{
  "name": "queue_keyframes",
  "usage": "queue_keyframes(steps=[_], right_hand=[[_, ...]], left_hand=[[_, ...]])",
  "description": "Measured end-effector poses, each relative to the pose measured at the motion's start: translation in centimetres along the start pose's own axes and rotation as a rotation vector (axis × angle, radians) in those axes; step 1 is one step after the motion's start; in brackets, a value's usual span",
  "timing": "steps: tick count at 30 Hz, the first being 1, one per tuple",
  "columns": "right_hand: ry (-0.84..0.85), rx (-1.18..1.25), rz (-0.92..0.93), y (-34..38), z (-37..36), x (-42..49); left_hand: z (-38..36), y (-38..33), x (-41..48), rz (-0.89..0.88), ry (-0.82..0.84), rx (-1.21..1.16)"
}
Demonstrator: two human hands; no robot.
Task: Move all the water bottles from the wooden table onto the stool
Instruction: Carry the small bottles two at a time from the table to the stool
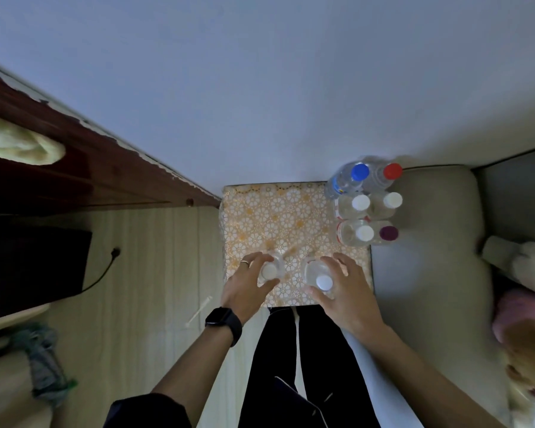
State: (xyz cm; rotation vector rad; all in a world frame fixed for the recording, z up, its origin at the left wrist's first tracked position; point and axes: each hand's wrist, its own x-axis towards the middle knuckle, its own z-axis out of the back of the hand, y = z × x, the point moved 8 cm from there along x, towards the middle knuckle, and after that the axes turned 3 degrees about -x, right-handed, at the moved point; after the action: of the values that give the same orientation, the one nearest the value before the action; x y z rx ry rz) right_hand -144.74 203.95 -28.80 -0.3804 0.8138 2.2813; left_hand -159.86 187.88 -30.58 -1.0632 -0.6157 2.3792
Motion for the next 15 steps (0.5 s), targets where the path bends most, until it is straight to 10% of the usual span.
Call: queue_keyframes(steps=[15], right_hand=[[0.039,-0.113,-0.062,1.5,3.6,4.2]], left_hand=[[2.2,-3.9,5.1,0.018,-0.021,-0.097]])
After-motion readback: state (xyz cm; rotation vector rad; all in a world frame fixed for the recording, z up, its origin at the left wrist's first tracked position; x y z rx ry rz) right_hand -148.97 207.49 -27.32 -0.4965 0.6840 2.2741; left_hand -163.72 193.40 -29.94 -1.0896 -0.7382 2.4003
